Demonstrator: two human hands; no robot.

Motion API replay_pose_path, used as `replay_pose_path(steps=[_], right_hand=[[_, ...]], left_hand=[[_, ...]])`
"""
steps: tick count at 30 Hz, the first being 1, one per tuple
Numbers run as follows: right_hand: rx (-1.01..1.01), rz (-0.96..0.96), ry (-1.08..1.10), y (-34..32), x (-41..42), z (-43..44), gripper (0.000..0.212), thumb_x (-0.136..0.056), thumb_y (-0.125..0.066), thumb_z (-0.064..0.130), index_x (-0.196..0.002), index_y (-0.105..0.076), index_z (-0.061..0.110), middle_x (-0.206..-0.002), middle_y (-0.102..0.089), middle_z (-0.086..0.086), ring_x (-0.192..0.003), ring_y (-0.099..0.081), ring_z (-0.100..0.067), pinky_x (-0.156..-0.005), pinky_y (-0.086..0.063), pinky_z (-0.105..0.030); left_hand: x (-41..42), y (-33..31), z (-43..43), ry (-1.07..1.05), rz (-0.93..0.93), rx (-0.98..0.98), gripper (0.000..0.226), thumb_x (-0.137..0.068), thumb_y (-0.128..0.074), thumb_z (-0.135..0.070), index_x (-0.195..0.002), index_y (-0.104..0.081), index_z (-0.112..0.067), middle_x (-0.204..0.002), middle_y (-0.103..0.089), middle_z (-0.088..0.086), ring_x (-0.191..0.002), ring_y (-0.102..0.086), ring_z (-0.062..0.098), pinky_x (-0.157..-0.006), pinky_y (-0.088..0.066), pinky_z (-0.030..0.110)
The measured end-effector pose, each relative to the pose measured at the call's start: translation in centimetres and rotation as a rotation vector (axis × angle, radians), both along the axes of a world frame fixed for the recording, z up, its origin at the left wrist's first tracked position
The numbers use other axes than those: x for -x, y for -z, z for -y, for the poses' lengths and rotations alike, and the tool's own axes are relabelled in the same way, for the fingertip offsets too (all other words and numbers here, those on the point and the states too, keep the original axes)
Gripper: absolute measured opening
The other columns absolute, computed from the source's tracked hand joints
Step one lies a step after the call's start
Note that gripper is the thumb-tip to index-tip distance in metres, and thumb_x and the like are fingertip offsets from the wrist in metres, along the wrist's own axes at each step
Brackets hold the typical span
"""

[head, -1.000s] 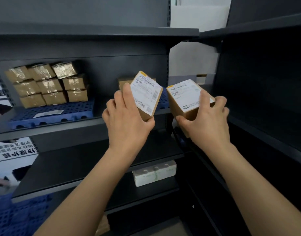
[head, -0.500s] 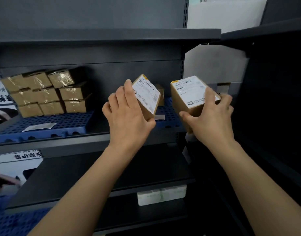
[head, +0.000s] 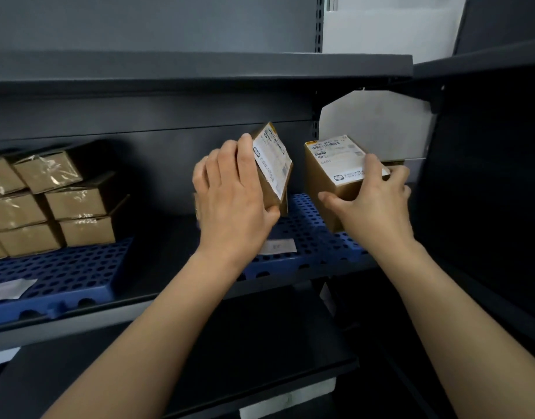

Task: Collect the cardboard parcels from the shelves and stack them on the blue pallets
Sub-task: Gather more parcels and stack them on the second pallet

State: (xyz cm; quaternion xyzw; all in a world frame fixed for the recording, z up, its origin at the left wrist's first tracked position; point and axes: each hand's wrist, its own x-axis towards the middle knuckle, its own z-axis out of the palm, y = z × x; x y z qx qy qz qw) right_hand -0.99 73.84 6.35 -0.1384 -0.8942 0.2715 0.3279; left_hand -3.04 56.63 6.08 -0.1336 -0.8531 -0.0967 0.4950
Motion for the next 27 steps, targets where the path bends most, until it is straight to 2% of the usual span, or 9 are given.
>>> replay_pose_path(steps=[4,9,14,17,20,24,27], right_hand=[[0.15,0.025,-0.02,0.2,3.1,-1.2,0.084,-0.079,-0.064,0.056,-0.143,-0.024,0.021,-0.137,-0.024,-0.014,-0.128,-0.033,-0.039,-0.098,-0.041,-0.045],[0.301,0.094,-0.083,0.6,7.7,-2.5,0.082,-0.08,-0.06,0.06,-0.142,-0.026,0.019,-0.136,-0.023,-0.012,-0.12,-0.045,-0.041,-0.094,-0.046,-0.045],[0.312,0.131,-0.133,0.7,11.1,-3.3,0.076,-0.083,-0.056,0.059,-0.139,-0.028,0.015,-0.135,-0.025,-0.015,-0.117,-0.045,-0.042,-0.083,-0.045,-0.042],[0.361,0.143,-0.174,0.7,12.9,-4.0,0.074,-0.085,-0.056,0.057,-0.136,-0.032,0.009,-0.133,-0.026,-0.017,-0.109,-0.049,-0.039,-0.083,-0.047,-0.042],[0.555,0.211,-0.218,0.9,14.9,-4.7,0.075,-0.084,-0.057,0.057,-0.136,-0.034,0.008,-0.137,-0.026,-0.018,-0.098,-0.047,-0.03,-0.083,-0.053,-0.043],[0.902,0.282,-0.286,1.2,16.8,-5.2,0.08,-0.082,-0.061,0.056,-0.142,-0.033,0.013,-0.143,-0.036,-0.013,-0.123,-0.044,-0.033,-0.08,-0.057,-0.047],[0.992,0.329,-0.329,1.5,17.4,-5.1,0.069,-0.088,-0.053,0.054,-0.142,-0.033,0.016,-0.141,-0.041,-0.01,-0.122,-0.048,-0.031,-0.084,-0.055,-0.047]], left_hand=[[2.1,0.0,0.0,0.008,-0.015,0.033,0.101,-0.06,-0.077,-0.029,-0.138,-0.023,0.004,-0.129,-0.043,0.023,-0.119,-0.041,0.036,-0.108,-0.013,0.042],[4.1,-0.2,-0.3,0.031,0.019,0.079,0.101,-0.059,-0.079,-0.028,-0.138,-0.026,0.005,-0.131,-0.043,0.025,-0.12,-0.04,0.038,-0.108,-0.015,0.043],[5.3,-0.4,-0.6,0.023,-0.014,0.118,0.092,-0.062,-0.073,-0.027,-0.136,-0.028,0.004,-0.129,-0.044,0.024,-0.12,-0.031,0.031,-0.108,-0.013,0.042],[5.9,-0.7,-1.0,-0.006,-0.028,0.141,0.089,-0.064,-0.066,-0.03,-0.137,-0.027,0.003,-0.13,-0.044,0.024,-0.12,-0.029,0.03,-0.109,-0.013,0.043],[6.2,-0.6,-1.3,-0.046,-0.013,0.178,0.092,-0.063,-0.071,-0.029,-0.138,-0.026,0.001,-0.132,-0.043,0.022,-0.124,-0.032,0.032,-0.11,-0.009,0.043],[6.5,-0.5,-1.5,-0.088,0.0,0.219,0.092,-0.066,-0.074,-0.027,-0.139,-0.026,0.0,-0.132,-0.044,0.02,-0.125,-0.038,0.034,-0.111,-0.01,0.044],[6.8,-0.5,-1.2,-0.119,-0.008,0.232,0.091,-0.068,-0.074,-0.026,-0.14,-0.026,0.0,-0.133,-0.044,0.02,-0.126,-0.038,0.034,-0.111,-0.011,0.044]])
